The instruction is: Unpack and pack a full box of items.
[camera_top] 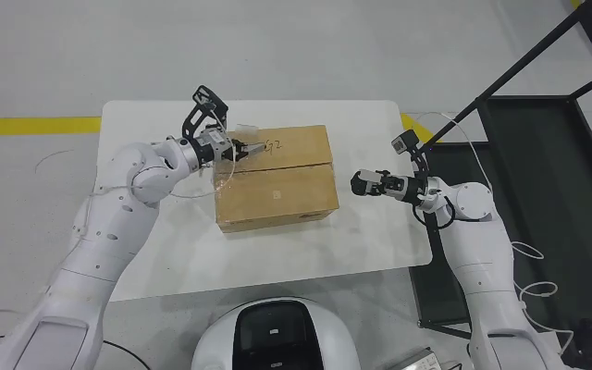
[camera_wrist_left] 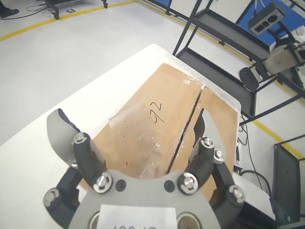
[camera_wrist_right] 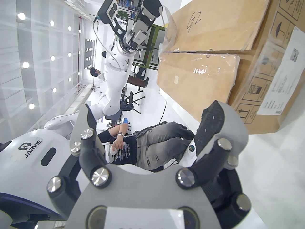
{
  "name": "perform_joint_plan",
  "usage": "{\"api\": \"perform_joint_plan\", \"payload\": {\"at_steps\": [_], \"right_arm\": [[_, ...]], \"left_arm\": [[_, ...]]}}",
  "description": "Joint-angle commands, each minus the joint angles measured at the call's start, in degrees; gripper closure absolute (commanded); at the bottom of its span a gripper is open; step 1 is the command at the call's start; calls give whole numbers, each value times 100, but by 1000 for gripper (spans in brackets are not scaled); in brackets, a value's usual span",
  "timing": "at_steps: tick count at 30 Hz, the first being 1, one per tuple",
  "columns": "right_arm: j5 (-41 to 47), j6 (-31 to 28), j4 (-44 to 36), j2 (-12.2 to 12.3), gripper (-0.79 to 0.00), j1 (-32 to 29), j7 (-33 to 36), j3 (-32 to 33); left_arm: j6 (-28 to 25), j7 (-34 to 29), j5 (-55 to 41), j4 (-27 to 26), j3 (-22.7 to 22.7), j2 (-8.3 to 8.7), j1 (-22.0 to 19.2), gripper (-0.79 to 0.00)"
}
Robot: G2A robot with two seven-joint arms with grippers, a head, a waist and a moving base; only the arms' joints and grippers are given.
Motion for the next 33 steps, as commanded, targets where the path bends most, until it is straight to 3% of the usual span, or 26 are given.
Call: {"api": "perform_joint_plan", "payload": {"at_steps": [1, 3, 4, 5, 6, 8, 9, 20, 21, 23, 24, 25, 26, 27, 33], "right_arm": [[0, 0, -1, 0, -785, 0, 0, 0], [0, 0, -1, 0, -785, 0, 0, 0], [0, 0, -1, 0, -785, 0, 0, 0], [0, 0, -1, 0, -785, 0, 0, 0], [0, 0, -1, 0, -785, 0, 0, 0], [0, 0, -1, 0, -785, 0, 0, 0], [0, 0, -1, 0, -785, 0, 0, 0], [0, 0, -1, 0, -785, 0, 0, 0], [0, 0, -1, 0, -785, 0, 0, 0], [0, 0, -1, 0, -785, 0, 0, 0], [0, 0, -1, 0, -785, 0, 0, 0], [0, 0, -1, 0, -785, 0, 0, 0], [0, 0, -1, 0, -785, 0, 0, 0], [0, 0, -1, 0, -785, 0, 0, 0], [0, 0, -1, 0, -785, 0, 0, 0]], "left_arm": [[93, -63, 36, 172, 139, -55, -129, -785], [165, -111, 42, 303, 248, -107, -246, -785], [182, -141, 39, 360, 289, -127, -291, -723], [194, -178, 46, 408, 325, -144, -332, -603], [208, -202, 49, 448, 348, -158, -364, -354], [240, -225, 99, 497, 377, -175, -404, -71], [235, -230, 126, 509, 386, -179, -413, 0], [82, -210, 436, 296, 196, -97, -220, 0], [63, -224, 446, 250, 152, -79, -180, -28], [26, -274, 481, 138, 56, -40, -108, -160], [14, -295, 493, 80, 9, -21, -66, -172], [-2, -328, 503, 21, -35, -3, -28, -145], [-30, -355, 498, -44, -80, 15, 8, -40], [-66, -383, 478, -105, -124, 31, 45, 0], [-398, -750, 207, -436, -293, 108, 189, 0]]}}
